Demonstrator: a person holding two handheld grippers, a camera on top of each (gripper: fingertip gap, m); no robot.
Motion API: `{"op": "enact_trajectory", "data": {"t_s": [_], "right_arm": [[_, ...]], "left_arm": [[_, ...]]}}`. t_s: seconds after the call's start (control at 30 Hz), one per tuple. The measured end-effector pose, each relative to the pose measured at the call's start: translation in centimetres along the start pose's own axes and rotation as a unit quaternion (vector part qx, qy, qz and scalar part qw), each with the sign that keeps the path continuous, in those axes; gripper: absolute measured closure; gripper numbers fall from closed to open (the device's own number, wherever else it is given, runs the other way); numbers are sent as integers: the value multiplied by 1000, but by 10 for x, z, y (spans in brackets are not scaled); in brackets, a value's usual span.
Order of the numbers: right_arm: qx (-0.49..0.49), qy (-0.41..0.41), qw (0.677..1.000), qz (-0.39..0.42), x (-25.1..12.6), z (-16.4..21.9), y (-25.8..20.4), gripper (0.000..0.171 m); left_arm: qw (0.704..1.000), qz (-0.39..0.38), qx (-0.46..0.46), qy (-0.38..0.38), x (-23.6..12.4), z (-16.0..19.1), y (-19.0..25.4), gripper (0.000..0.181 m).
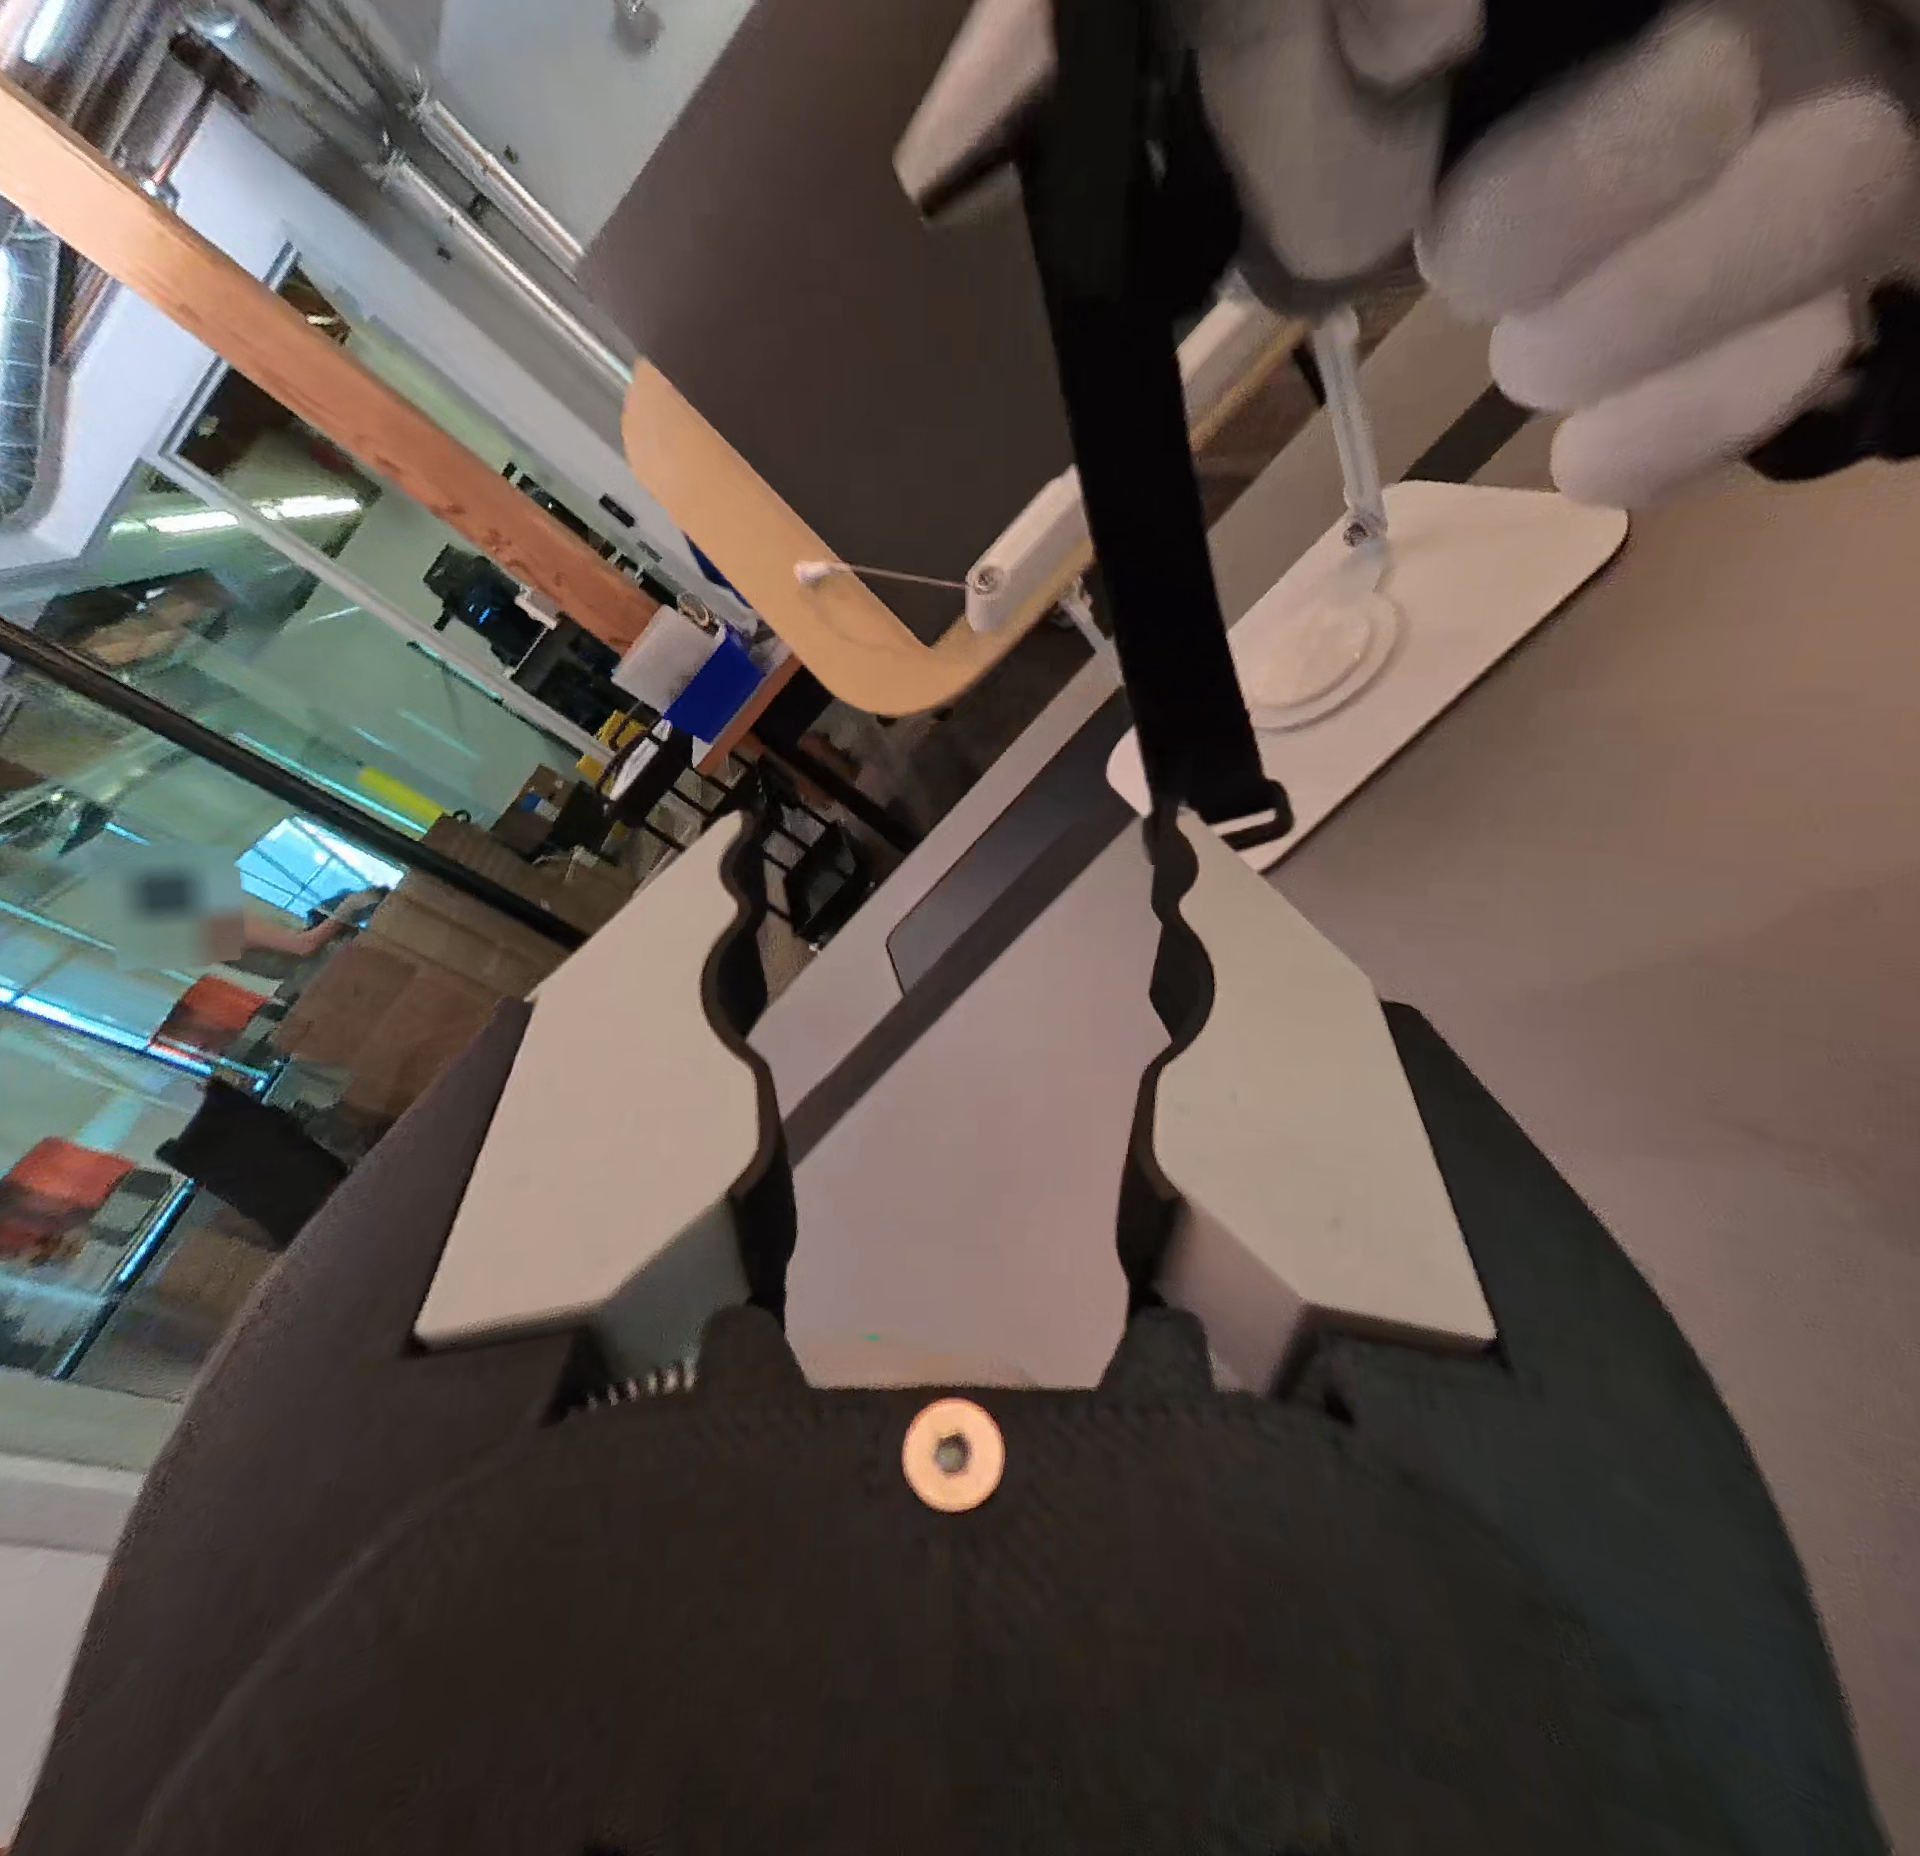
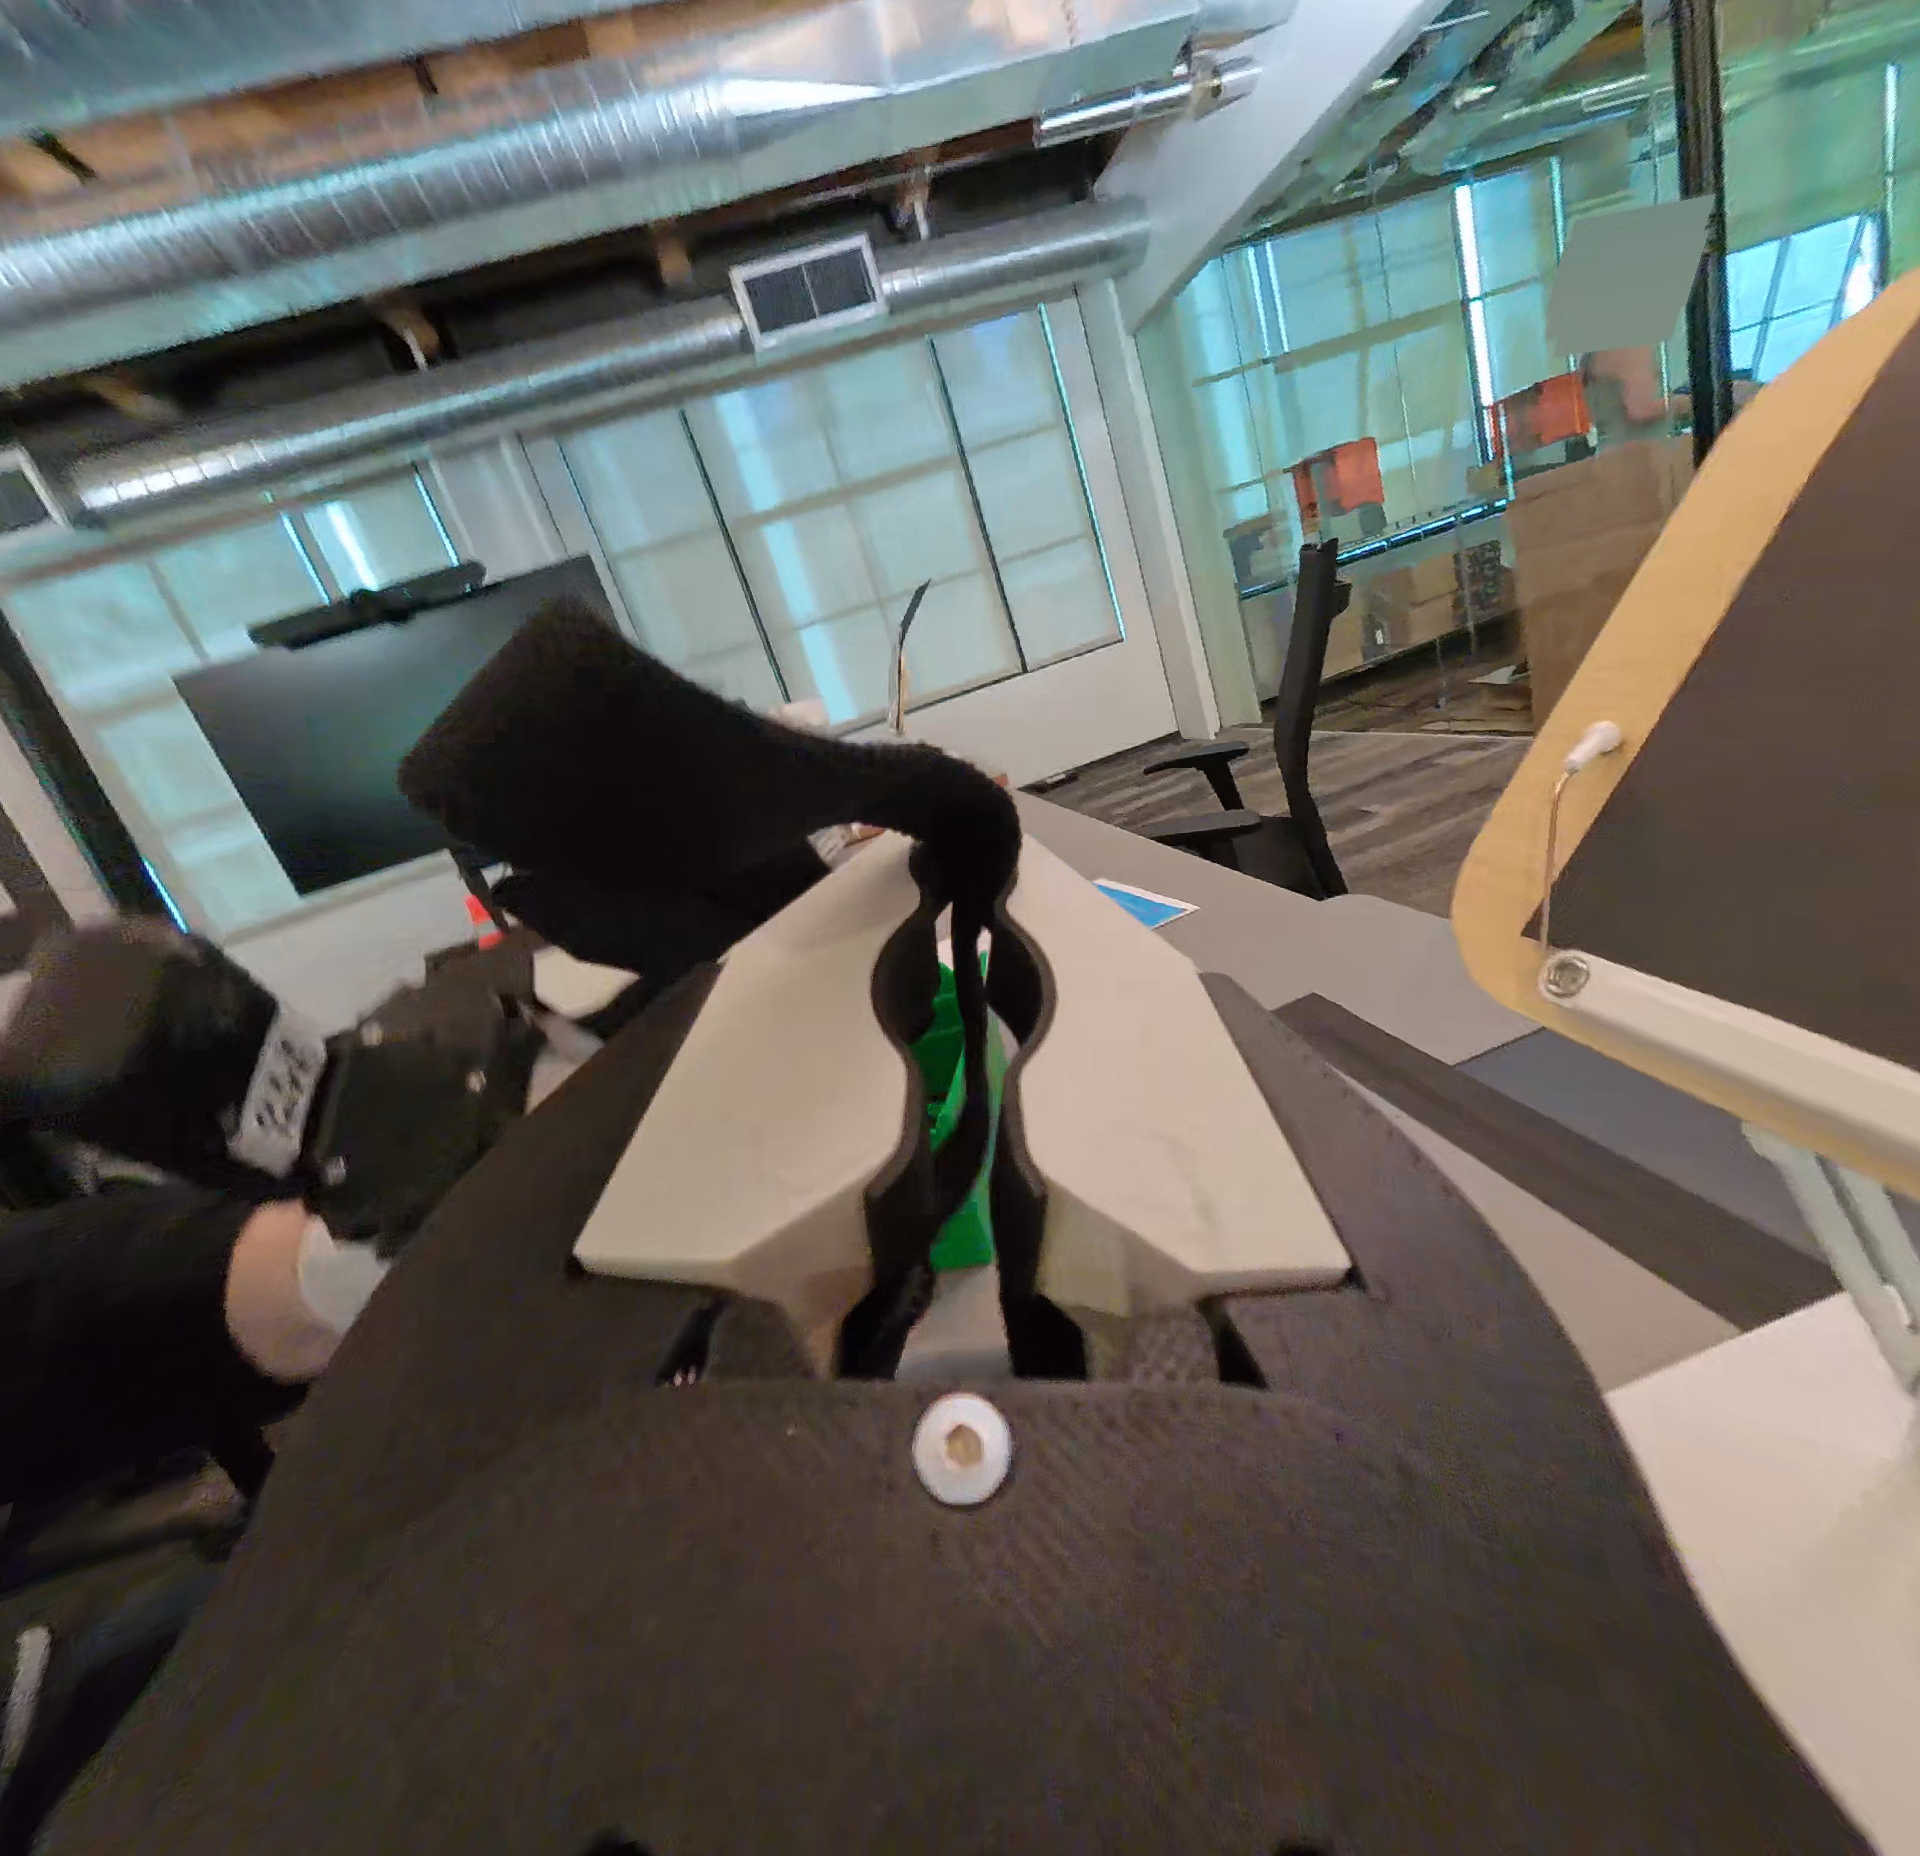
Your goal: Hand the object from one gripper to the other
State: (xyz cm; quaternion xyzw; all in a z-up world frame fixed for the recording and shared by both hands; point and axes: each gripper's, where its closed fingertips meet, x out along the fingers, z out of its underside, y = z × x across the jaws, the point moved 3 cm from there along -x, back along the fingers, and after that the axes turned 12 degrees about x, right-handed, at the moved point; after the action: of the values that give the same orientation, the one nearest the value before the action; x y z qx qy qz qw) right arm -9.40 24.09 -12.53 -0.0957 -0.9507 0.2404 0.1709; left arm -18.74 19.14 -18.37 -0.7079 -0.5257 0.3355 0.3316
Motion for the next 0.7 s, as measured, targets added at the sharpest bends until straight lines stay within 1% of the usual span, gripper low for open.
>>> {"op": "enact_trajectory", "data": {"t_s": [0.1,0.17,0.23,0.37,0.43,0.47,0.53,0.6,0.7], "right_arm": [[7,9,1000,3,-1,-2,1,171],[-2,3,1000,6,3,-2,0,171],[-5,2,1000,7,6,0,-1,171],[14,1,1000,2,9,3,-2,171],[22,2,1000,-3,10,4,-3,171],[26,4,1000,-2,10,4,-3,171],[22,2,1000,2,10,4,-3,171],[20,4,1000,8,8,2,-1,171],[17,3,1000,16,8,2,3,171]], "left_arm": [[1000,5,-1,-7,11,1,28,104],[1000,-14,0,7,15,-6,32,103],[1000,-16,-17,2,22,-9,35,100],[999,-39,0,-6,33,-11,36,100],[999,-48,0,-8,37,-13,37,109],[999,-53,0,-11,39,-13,37,118],[997,-69,11,-23,43,-9,35,165],[997,-75,4,-22,43,-7,33,181],[997,-78,14,-21,40,-6,27,181]]}}
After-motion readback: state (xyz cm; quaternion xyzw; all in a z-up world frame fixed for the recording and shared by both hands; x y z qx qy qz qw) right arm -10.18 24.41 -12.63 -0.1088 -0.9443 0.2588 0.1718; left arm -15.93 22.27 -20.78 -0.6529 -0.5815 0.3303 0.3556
